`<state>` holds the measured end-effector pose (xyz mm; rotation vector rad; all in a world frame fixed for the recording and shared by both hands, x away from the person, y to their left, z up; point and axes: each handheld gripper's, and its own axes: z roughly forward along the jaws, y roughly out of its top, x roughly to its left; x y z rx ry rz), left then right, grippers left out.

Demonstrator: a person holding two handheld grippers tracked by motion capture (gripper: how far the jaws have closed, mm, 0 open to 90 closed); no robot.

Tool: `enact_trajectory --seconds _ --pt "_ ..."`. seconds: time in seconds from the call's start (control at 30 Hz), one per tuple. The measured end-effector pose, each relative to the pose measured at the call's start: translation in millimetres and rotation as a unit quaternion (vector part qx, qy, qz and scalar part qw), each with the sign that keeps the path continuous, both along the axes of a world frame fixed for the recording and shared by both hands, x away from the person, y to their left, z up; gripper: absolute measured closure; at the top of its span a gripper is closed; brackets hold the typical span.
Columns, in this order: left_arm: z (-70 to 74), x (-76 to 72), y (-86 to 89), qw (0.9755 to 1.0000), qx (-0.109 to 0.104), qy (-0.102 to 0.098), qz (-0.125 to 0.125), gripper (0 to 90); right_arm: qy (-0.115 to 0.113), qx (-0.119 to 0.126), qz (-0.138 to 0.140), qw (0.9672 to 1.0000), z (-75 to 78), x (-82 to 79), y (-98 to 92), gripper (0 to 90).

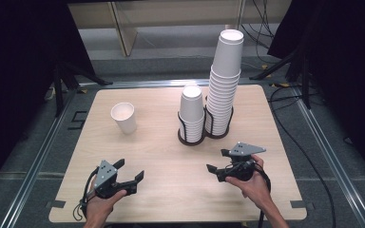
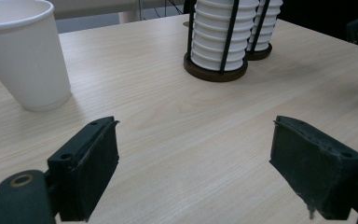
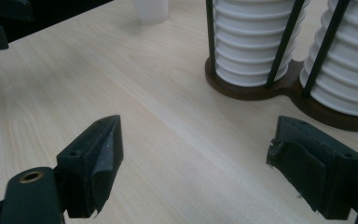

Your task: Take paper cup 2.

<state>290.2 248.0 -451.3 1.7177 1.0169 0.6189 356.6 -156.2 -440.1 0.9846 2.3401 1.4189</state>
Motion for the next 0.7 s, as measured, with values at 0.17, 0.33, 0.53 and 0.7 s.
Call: enact_trajectory --seconds 0.17,0.33,0.53,0.7 --pt "-2.4 -2.5 -2.1 0.9999 0.011 0.003 -0.005 14.5 -0.011 0.018 -0.014 0.9997 10.1 0.9 -5.4 17.1" --pt "-6.5 0.1 -3.7 0.9998 0.016 0.004 -0.009 14.4 -0.026 0.029 -0.036 0.9986 25.9 3.8 -11.3 16.9" --pt "-8.4 0.8 -3.9 0.9998 0.018 0.004 -0.009 14.5 -0.063 0.029 -0.068 0.9953 52.0 13.1 -22.0 16.2" --pt "-8.7 1.3 -4.0 0.9999 0.013 0.001 -0.011 14.5 -0.087 0.035 -0.086 0.9919 72.5 21.8 -28.8 15.8"
